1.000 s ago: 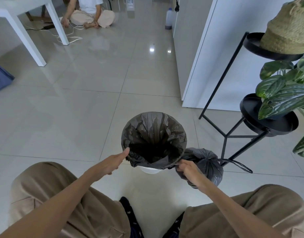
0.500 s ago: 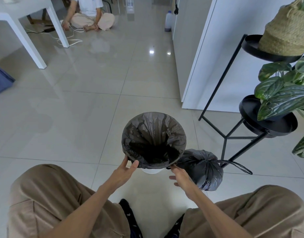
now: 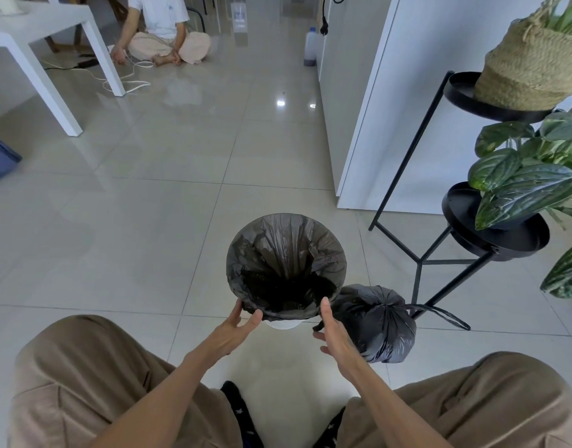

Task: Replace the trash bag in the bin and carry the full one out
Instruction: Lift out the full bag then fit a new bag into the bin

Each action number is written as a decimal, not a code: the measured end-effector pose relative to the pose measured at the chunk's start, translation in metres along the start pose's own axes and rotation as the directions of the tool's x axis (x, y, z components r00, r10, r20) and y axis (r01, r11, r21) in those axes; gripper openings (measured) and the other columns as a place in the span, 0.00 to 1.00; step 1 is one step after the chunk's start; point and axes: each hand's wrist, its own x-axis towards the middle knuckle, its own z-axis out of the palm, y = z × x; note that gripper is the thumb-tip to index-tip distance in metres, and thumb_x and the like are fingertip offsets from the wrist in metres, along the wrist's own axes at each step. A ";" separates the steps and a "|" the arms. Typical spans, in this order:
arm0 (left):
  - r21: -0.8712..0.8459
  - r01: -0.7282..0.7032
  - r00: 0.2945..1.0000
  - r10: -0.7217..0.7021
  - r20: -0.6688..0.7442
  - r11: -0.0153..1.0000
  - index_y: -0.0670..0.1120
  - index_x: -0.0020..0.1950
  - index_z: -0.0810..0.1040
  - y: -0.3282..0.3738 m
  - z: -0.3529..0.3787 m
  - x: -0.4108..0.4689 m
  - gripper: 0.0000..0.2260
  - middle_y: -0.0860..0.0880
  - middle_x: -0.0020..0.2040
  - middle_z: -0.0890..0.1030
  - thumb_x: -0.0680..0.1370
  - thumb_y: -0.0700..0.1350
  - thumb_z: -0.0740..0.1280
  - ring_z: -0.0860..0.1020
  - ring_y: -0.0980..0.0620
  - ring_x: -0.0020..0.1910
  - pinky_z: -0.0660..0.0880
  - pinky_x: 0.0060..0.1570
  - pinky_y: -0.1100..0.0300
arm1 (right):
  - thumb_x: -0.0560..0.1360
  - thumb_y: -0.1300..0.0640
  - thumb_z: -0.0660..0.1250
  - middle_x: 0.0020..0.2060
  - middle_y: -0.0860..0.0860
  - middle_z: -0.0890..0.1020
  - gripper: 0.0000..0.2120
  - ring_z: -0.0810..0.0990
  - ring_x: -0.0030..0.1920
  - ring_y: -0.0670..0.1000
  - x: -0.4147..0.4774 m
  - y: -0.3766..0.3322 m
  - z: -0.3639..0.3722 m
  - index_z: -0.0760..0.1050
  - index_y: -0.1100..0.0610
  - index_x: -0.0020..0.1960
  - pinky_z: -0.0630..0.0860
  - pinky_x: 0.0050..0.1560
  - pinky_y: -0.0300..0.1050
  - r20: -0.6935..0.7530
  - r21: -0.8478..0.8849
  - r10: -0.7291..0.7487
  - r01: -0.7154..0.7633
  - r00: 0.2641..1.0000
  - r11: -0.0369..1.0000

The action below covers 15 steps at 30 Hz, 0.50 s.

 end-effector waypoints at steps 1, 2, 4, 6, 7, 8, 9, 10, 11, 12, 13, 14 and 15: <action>0.026 0.011 1.000 -0.011 0.002 1.000 0.70 0.77 0.37 -0.002 -0.002 0.001 0.50 0.50 0.81 0.60 0.61 0.84 0.53 0.69 0.41 0.73 0.70 0.68 0.42 | 0.74 0.26 0.49 0.64 0.51 0.74 0.39 0.78 0.60 0.52 0.000 0.001 0.000 0.67 0.50 0.73 0.73 0.66 0.57 -0.001 -0.007 -0.003 0.003 1.000 1.000; 0.042 0.028 1.000 -0.028 0.007 0.999 0.70 0.77 0.37 -0.004 -0.004 0.002 0.51 0.49 0.82 0.58 0.60 0.85 0.53 0.67 0.40 0.74 0.69 0.70 0.41 | 0.74 0.26 0.49 0.61 0.50 0.74 0.40 0.78 0.60 0.51 0.000 0.001 -0.001 0.66 0.51 0.75 0.73 0.66 0.57 0.000 -0.017 -0.005 0.005 1.000 1.000; 0.062 0.046 0.999 -0.047 0.013 0.997 0.69 0.77 0.38 -0.006 -0.006 0.003 0.52 0.49 0.82 0.56 0.59 0.85 0.54 0.65 0.40 0.76 0.68 0.71 0.41 | 0.75 0.26 0.49 0.60 0.48 0.73 0.40 0.78 0.60 0.51 -0.001 0.001 -0.002 0.65 0.52 0.76 0.72 0.67 0.57 0.006 -0.027 -0.014 0.014 1.000 1.000; 0.058 0.025 1.000 -0.024 -0.004 0.998 0.67 0.79 0.40 -0.005 -0.009 0.004 0.54 0.49 0.82 0.56 0.59 0.84 0.56 0.62 0.41 0.78 0.66 0.72 0.41 | 0.76 0.28 0.50 0.60 0.47 0.74 0.37 0.78 0.59 0.50 -0.002 -0.001 -0.004 0.67 0.51 0.75 0.73 0.66 0.55 0.003 -0.021 -0.042 0.042 0.999 0.999; 0.022 0.009 1.000 -0.008 -0.012 1.000 0.66 0.80 0.43 -0.004 -0.011 0.001 0.54 0.48 0.82 0.57 0.59 0.83 0.60 0.61 0.41 0.78 0.66 0.72 0.42 | 0.77 0.29 0.50 0.60 0.46 0.76 0.35 0.79 0.58 0.49 -0.002 0.000 -0.006 0.69 0.50 0.73 0.73 0.66 0.55 -0.008 -0.023 -0.066 0.066 0.998 0.998; -0.041 -0.009 1.000 0.008 -0.019 0.999 0.63 0.81 0.46 -0.002 -0.014 -0.002 0.55 0.48 0.82 0.57 0.60 0.80 0.64 0.62 0.42 0.78 0.67 0.71 0.43 | 0.76 0.28 0.51 0.59 0.46 0.78 0.33 0.79 0.58 0.50 -0.001 -0.001 -0.008 0.73 0.49 0.69 0.73 0.66 0.56 -0.036 -0.032 -0.096 0.095 0.995 0.995; -0.119 -0.018 1.000 0.015 -0.027 0.993 0.60 0.81 0.50 -0.002 -0.020 -0.003 0.55 0.48 0.81 0.59 0.61 0.77 0.69 0.63 0.42 0.77 0.68 0.70 0.43 | 0.76 0.28 0.51 0.57 0.48 0.81 0.32 0.80 0.56 0.51 0.000 -0.001 -0.010 0.77 0.48 0.63 0.74 0.65 0.57 -0.086 -0.047 -0.122 0.119 0.989 0.992; -0.196 -0.015 0.999 0.006 -0.045 0.981 0.57 0.81 0.55 -0.002 -0.026 -0.004 0.55 0.47 0.80 0.61 0.61 0.73 0.74 0.65 0.42 0.75 0.70 0.68 0.44 | 0.76 0.28 0.51 0.53 0.50 0.82 0.30 0.80 0.54 0.53 0.001 -0.001 -0.013 0.79 0.49 0.56 0.75 0.63 0.58 -0.157 -0.064 -0.146 0.137 0.977 0.988; -0.246 -0.014 0.996 -0.007 -0.085 0.969 0.52 0.81 0.59 -0.001 -0.033 -0.005 0.54 0.46 0.79 0.65 0.61 0.70 0.77 0.68 0.43 0.73 0.72 0.66 0.45 | 0.77 0.29 0.51 0.50 0.52 0.82 0.30 0.80 0.52 0.55 0.003 -0.002 -0.015 0.79 0.51 0.51 0.76 0.61 0.59 -0.246 -0.077 -0.168 0.153 0.955 0.985; -0.280 -0.018 0.988 -0.025 -0.150 0.960 0.48 0.79 0.65 0.001 -0.039 -0.005 0.51 0.45 0.76 0.70 0.62 0.68 0.78 0.72 0.43 0.70 0.74 0.64 0.46 | 0.79 0.32 0.51 0.49 0.54 0.81 0.28 0.79 0.52 0.56 0.005 -0.005 -0.019 0.79 0.53 0.51 0.76 0.60 0.59 -0.333 -0.097 -0.197 0.175 0.922 0.980; -0.306 -0.033 0.969 -0.044 -0.244 0.952 0.45 0.75 0.71 0.006 -0.042 -0.005 0.45 0.44 0.71 0.75 0.64 0.67 0.77 0.75 0.44 0.66 0.75 0.62 0.47 | 0.79 0.34 0.51 0.52 0.55 0.80 0.28 0.78 0.53 0.57 0.008 -0.010 -0.021 0.78 0.54 0.53 0.75 0.60 0.58 -0.403 -0.126 -0.235 0.201 0.884 0.971; -0.324 -0.066 0.930 -0.060 -0.363 0.944 0.43 0.69 0.76 0.014 -0.043 -0.004 0.38 0.44 0.65 0.80 0.68 0.66 0.74 0.78 0.44 0.62 0.76 0.61 0.47 | 0.80 0.35 0.51 0.54 0.56 0.79 0.28 0.77 0.55 0.57 0.012 -0.016 -0.024 0.78 0.56 0.56 0.74 0.61 0.58 -0.442 -0.165 -0.280 0.230 0.852 0.959; -0.345 -0.118 0.871 -0.069 -0.487 0.931 0.43 0.64 0.79 0.023 -0.041 -0.004 0.32 0.45 0.60 0.82 0.71 0.67 0.70 0.79 0.44 0.60 0.76 0.61 0.47 | 0.80 0.36 0.51 0.56 0.56 0.78 0.28 0.76 0.57 0.58 0.017 -0.023 -0.026 0.78 0.57 0.57 0.72 0.61 0.57 -0.465 -0.207 -0.319 0.249 0.826 0.946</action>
